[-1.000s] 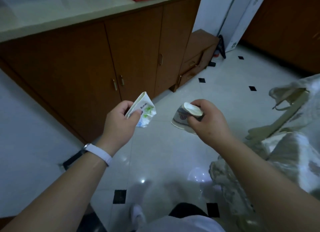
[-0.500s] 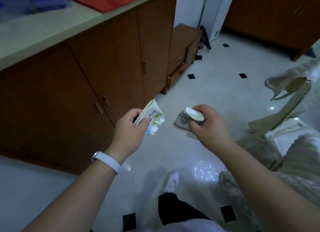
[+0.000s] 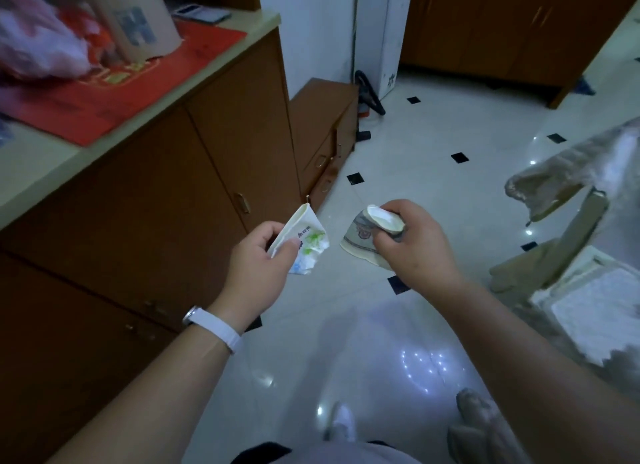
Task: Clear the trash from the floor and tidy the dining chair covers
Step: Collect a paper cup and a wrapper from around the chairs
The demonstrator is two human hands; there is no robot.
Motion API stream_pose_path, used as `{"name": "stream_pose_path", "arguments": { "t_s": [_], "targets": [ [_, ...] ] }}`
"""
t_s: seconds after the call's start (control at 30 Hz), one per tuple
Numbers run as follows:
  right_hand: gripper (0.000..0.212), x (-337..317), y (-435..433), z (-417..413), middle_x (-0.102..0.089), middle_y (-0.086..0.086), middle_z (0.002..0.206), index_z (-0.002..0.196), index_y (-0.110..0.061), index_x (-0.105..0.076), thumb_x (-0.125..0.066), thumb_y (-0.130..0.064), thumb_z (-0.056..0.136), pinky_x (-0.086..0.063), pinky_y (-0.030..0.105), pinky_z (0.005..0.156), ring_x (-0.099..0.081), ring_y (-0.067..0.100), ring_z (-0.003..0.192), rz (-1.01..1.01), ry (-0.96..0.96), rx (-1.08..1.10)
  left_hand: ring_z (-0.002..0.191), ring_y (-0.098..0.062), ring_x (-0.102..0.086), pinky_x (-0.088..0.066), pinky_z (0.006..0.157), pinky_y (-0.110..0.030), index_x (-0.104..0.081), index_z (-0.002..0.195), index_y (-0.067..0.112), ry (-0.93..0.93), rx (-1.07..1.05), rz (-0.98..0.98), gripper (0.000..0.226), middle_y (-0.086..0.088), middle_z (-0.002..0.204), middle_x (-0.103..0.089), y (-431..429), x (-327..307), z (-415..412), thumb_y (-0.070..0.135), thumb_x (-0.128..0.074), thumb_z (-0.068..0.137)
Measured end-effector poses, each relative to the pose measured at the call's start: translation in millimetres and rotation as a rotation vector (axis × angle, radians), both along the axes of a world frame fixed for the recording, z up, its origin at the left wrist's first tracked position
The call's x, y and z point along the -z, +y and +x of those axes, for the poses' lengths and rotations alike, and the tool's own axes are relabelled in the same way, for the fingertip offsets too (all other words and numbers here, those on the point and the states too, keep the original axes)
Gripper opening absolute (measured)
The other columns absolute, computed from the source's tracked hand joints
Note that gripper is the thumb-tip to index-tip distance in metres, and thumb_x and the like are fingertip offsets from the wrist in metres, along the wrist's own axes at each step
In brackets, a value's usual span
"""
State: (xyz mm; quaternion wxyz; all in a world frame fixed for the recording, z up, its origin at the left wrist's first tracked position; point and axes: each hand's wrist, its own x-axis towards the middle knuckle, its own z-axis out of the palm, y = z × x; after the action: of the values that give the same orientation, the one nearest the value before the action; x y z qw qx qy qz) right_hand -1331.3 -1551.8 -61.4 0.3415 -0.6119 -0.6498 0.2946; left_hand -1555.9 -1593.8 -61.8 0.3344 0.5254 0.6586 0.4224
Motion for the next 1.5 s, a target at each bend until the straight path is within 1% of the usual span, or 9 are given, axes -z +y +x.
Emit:
{"name": "stream_pose_path", "arguments": {
  "t_s": [0.17,0.3,0.5,0.6,0.7,0.8,1.17,1.33,1.5],
  "targets": [
    [0.021,-1.6,44.5,24.2,-0.06,-0.012,0.096,0.099,-0.033,-0.058,-0.06,-0.021,0.082,-0.038,0.013,0.063,-0.055,0.003,0.081,0.014,-0.013,0.09,0.078,-0.022,-0.067,-0.055,0.064,-0.047,-0.067,0.088,0.027,0.005,0.099,0.017,0.007,0.005,0.085,-0.071,67.0,-6.0,18.6,0.022,-0.065,0.093],
    [0.02,1.6,79.4,39.1,-0.06,-0.011,0.092,0.097,-0.03,-0.059,-0.061,-0.018,0.081,-0.04,0.015,0.062,-0.056,0.004,0.08,0.004,-0.025,0.174,0.074,-0.021,-0.064,-0.049,0.057,-0.034,-0.067,0.085,0.024,0.016,0.189,0.055,0.008,0.005,0.081,-0.069,123.9,-9.4,29.7,0.019,-0.065,0.092],
    [0.023,4.4,153.3,42.9,-0.058,-0.012,0.094,0.102,-0.027,-0.059,-0.063,-0.018,0.082,-0.035,0.009,0.065,-0.052,0.007,0.084,0.034,-0.11,0.25,0.073,-0.026,-0.064,-0.052,0.059,-0.038,-0.068,0.085,0.022,-0.034,0.285,0.078,0.006,-0.005,0.082,-0.069,221.4,2.9,31.3,0.019,-0.066,0.09],
    [0.022,-2.2,196.2,40.1,-0.058,-0.011,0.092,0.102,-0.026,-0.059,-0.063,-0.018,0.082,-0.037,0.015,0.063,-0.052,0.008,0.081,0.064,-0.156,0.305,0.071,-0.04,-0.062,-0.055,0.056,-0.053,-0.067,0.086,0.022,-0.076,0.352,0.062,0.007,-0.012,0.082,-0.068,280.4,7.3,28.9,0.029,-0.064,0.087],
    [0.025,-11.5,240.0,38.6,-0.057,-0.01,0.093,0.105,-0.025,-0.06,-0.064,-0.018,0.081,-0.038,0.025,0.064,-0.051,0.01,0.082,0.058,-0.192,0.378,0.061,-0.024,-0.059,-0.048,0.052,-0.036,-0.067,0.085,0.016,-0.055,0.391,0.078,0.007,-0.013,0.079,-0.067,340.9,5.2,29.4,0.017,-0.064,0.091],
    [0.028,-17.5,281.7,37.9,-0.057,-0.014,0.095,0.106,-0.028,-0.06,-0.064,-0.018,0.08,-0.037,0.024,0.066,-0.051,0.007,0.086,0.071,-0.204,0.453,0.066,-0.014,-0.06,-0.046,0.057,-0.028,-0.067,0.085,0.016,-0.048,0.464,0.078,0.005,-0.007,0.079,-0.068,394.9,4.4,31.7,0.016,-0.066,0.09],
    [0.029,-5.8,368.3,76.1,-0.058,-0.01,0.095,0.105,-0.024,-0.062,-0.064,-0.014,0.078,-0.037,0.026,0.071,-0.053,0.011,0.087,0.02,-0.18,0.676,0.067,-0.022,-0.059,-0.044,0.057,-0.031,-0.064,0.078,0.019,-0.017,0.656,0.062,0.013,-0.004,0.072,-0.064,533.7,13.9,87.8,0.023,-0.066,0.091],
    [0.028,16.2,422.1,122.4,-0.062,-0.006,0.095,0.103,-0.025,-0.061,-0.064,-0.016,0.077,-0.045,0.03,0.073,-0.057,0.015,0.086,0.005,-0.138,0.692,0.063,-0.017,-0.057,-0.043,0.055,-0.029,-0.063,0.077,0.018,0.0,0.706,0.056,0.014,-0.007,0.073,-0.064,591.2,24.3,142.1,0.02,-0.067,0.09],
    [0.025,32.0,490.1,184.7,-0.06,-0.008,0.093,0.102,-0.025,-0.06,-0.063,-0.015,0.079,-0.039,0.022,0.065,-0.053,0.013,0.084,-0.009,-0.073,0.712,0.059,-0.015,-0.051,-0.039,0.051,-0.027,-0.061,0.077,0.012,0.053,0.725,0.02,0.018,-0.012,0.07,-0.061,661.4,28.2,207.5,0.023,-0.066,0.09]
  ]
}}
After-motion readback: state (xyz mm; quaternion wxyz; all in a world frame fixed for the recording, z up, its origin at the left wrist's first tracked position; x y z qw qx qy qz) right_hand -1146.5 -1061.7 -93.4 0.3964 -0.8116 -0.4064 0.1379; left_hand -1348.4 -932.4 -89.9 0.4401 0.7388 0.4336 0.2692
